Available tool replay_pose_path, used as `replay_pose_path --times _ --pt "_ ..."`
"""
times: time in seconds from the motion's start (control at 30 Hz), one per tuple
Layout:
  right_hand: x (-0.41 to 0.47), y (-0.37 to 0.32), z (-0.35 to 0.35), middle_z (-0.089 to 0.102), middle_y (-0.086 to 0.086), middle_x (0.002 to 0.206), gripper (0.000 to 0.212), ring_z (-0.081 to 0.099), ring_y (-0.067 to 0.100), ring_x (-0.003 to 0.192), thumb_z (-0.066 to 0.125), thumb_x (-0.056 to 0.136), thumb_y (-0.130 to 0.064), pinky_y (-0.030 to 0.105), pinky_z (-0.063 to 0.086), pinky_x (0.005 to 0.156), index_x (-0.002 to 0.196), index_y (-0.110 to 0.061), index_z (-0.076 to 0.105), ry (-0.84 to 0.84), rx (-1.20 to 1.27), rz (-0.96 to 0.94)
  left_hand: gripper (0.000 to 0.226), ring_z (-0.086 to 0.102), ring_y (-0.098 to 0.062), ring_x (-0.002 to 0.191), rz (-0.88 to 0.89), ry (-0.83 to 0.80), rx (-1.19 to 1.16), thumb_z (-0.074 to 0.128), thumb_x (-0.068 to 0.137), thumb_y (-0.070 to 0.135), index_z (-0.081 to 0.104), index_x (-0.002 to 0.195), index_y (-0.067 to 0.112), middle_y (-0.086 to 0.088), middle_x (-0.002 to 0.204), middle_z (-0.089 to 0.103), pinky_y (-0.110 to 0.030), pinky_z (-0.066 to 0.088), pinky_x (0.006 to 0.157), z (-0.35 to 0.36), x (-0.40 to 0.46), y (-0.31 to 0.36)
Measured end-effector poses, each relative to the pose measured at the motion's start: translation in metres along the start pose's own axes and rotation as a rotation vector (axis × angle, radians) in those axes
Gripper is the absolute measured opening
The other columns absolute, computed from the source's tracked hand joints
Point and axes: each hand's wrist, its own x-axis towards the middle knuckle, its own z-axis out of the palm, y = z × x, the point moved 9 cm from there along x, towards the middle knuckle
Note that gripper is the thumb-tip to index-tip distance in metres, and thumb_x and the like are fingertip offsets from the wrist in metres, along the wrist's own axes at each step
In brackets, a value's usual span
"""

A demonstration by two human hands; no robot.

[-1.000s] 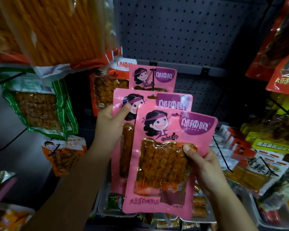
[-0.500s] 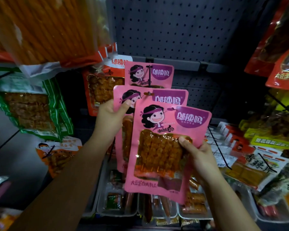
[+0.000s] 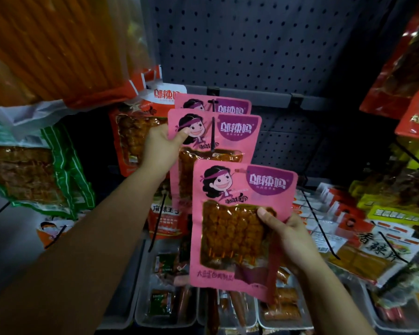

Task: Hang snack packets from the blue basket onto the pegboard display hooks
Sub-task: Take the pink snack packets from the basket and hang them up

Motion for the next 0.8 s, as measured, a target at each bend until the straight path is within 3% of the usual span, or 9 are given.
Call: replay_pose_path --times 0.1,0.27,0.37,0.5,0.57,0.7,0.8 --pt "0.005 -0.001 0.004 0.076 0.01 0.09 0.034 0.074 0.024 0.082 0.07 0.074 -0.032 0.024 0.057 0.061 0.1 -0.01 0.068 -0.018 0.024 0.006 0.009 0.062 -0.013 0.067 -0.027 0.023 0.031 0.067 0.086 0.024 0.067 0.079 0.018 -0.001 0.08 0.069 -0.029 0.049 0.063 0.007 0.017 -0.005" --pt "0.012 -0.002 0.001 0.075 0.013 0.097 0.025 0.072 0.029 0.091 0.075 0.078 -0.031 0.036 0.058 0.073 0.098 -0.016 0.072 -0.021 0.058 0.006 0.031 0.061 -0.027 0.069 -0.056 0.043 0.078 0.067 0.085 0.025 0.066 0.091 -0.005 -0.013 0.08 0.067 -0.037 0.052 0.066 0.014 0.039 -0.008" --pt "0.015 -0.004 -0.001 0.074 0.012 0.1 0.024 0.071 0.03 0.095 0.072 0.075 -0.032 0.044 0.055 0.084 0.097 -0.023 0.073 -0.026 0.035 -0.002 0.028 0.065 -0.032 0.077 -0.067 0.039 0.112 0.066 0.086 0.028 0.067 0.089 0.0 -0.017 0.086 0.07 -0.041 0.055 0.072 0.018 0.049 -0.011" --pt "0.017 -0.007 -0.003 0.073 0.016 0.102 0.028 0.07 0.034 0.096 0.074 0.074 -0.031 0.052 0.053 0.088 0.099 -0.019 0.071 -0.027 0.052 0.008 0.033 0.05 -0.019 0.059 -0.084 0.052 0.17 0.067 0.085 0.03 0.051 0.061 0.014 -0.001 0.061 0.054 -0.025 0.041 0.054 0.022 0.058 -0.012" --pt "0.018 -0.007 -0.003 0.073 0.015 0.102 0.033 0.07 0.034 0.096 0.075 0.073 -0.033 0.053 0.052 0.09 0.101 -0.018 0.07 -0.02 0.043 0.01 0.035 0.053 -0.019 0.06 -0.091 0.054 0.19 0.067 0.085 0.031 0.048 0.059 0.018 0.001 0.061 0.054 -0.025 0.041 0.053 0.023 0.061 -0.011" --pt "0.017 -0.01 0.002 0.073 0.014 0.101 0.027 0.07 0.032 0.096 0.074 0.074 -0.032 0.048 0.054 0.086 0.098 -0.021 0.072 -0.034 0.044 0.002 0.022 0.068 -0.028 0.082 -0.115 0.036 0.108 0.069 0.084 0.029 0.066 0.085 0.007 -0.009 0.087 0.071 -0.04 0.056 0.074 0.023 0.061 -0.015" --pt "0.017 -0.01 0.008 0.074 0.014 0.098 0.025 0.071 0.033 0.094 0.074 0.073 -0.031 0.042 0.057 0.078 0.095 -0.019 0.073 -0.039 0.068 0.016 0.027 0.068 -0.024 0.085 -0.154 0.06 0.007 0.072 0.08 0.028 0.064 0.097 0.009 -0.009 0.098 0.07 -0.039 0.056 0.073 0.016 0.053 -0.021"
